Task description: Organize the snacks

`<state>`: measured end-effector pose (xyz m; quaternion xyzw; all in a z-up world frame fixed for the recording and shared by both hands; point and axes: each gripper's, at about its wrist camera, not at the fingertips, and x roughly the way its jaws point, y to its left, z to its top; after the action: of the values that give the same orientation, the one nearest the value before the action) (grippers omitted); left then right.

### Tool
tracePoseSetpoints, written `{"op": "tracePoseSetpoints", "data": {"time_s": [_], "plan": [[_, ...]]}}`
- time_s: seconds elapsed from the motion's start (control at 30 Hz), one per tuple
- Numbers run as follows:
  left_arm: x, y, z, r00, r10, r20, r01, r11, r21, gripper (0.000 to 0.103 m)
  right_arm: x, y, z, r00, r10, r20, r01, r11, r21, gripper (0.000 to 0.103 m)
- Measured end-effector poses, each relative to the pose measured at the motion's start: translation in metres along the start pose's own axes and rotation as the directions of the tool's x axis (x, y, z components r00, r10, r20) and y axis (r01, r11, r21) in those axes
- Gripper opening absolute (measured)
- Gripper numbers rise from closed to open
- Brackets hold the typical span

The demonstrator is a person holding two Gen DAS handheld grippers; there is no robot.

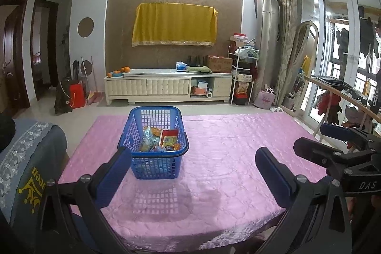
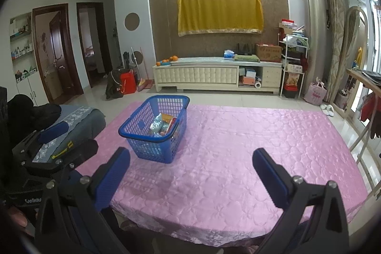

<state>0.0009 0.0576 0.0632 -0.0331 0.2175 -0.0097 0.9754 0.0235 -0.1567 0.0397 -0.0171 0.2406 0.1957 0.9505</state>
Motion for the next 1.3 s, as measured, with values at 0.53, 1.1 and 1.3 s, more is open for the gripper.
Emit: {"op": "tracePoseSetpoints", "data": {"time_s": [0.53,1.1,1.3], "plan": [[-0.0002,0.0047,-0.0021,1.0,-0.011,-0.012,0.011,1.0,-0.012,0.103,-0.0079,-0.0003,-0.005,1.0,-0.006,-0.01,0.006,1.0,-0.01,0.103],[-0.0038,0.0002,-0.0011,1.0,-0.018,-0.012,0.018,1.0,-0.012,0.103,-0.0101,0.0012,-0.0037,1.0,-0.016,-0.017,0.016,1.0,-0.014,0.103],[-0.0044,-0.0005,-0.0011,1.0,-0.021,-0.013,0.021,1.0,-0.013,0.103,-0.0099,0.0016,-0.0036,1.0,-0.017,-0.019,0.017,1.0,-0.015,0.103]]}}
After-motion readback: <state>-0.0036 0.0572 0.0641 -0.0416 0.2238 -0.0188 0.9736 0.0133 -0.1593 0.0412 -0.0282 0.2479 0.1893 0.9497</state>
